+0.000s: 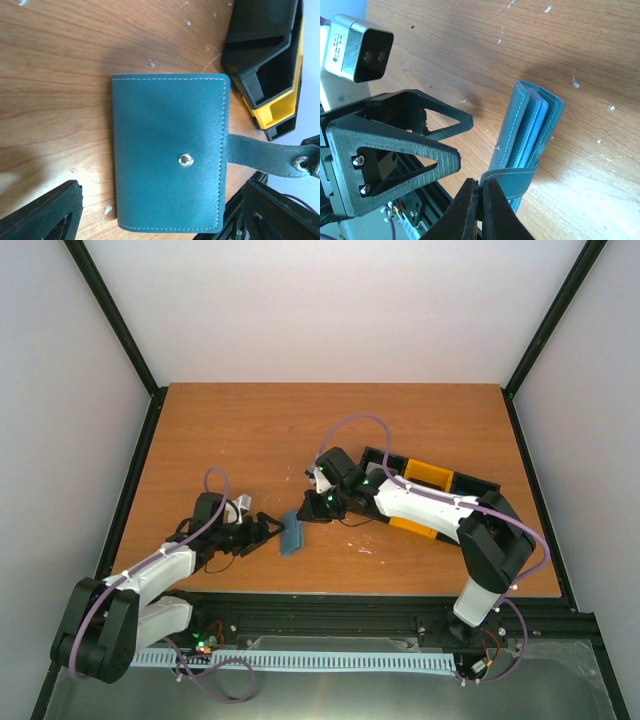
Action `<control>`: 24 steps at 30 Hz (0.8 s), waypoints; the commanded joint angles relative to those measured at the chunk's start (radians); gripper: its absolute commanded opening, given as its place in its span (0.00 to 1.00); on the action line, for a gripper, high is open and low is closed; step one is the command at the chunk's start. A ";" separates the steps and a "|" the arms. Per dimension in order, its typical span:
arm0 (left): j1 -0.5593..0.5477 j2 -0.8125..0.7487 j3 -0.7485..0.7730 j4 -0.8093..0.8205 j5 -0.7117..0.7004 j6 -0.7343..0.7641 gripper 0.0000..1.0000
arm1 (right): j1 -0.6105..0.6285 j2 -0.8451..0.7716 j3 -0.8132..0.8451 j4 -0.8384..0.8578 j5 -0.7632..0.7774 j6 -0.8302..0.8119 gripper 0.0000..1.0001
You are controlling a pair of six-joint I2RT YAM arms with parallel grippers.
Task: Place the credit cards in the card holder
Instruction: Open the card holder at the center of the board.
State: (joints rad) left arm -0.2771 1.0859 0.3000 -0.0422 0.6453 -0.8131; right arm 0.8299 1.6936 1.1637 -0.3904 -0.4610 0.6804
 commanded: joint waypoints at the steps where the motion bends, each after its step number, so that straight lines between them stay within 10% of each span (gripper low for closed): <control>1: -0.004 -0.008 0.042 0.017 0.038 0.045 0.88 | -0.002 -0.008 0.035 0.003 -0.013 0.008 0.03; 24: -0.004 0.103 0.125 -0.086 0.014 0.191 1.00 | 0.009 -0.022 0.051 0.013 -0.047 0.006 0.03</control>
State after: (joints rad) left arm -0.2771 1.1763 0.3843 -0.1013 0.6743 -0.6651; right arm 0.8318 1.6932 1.1908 -0.3843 -0.4927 0.6819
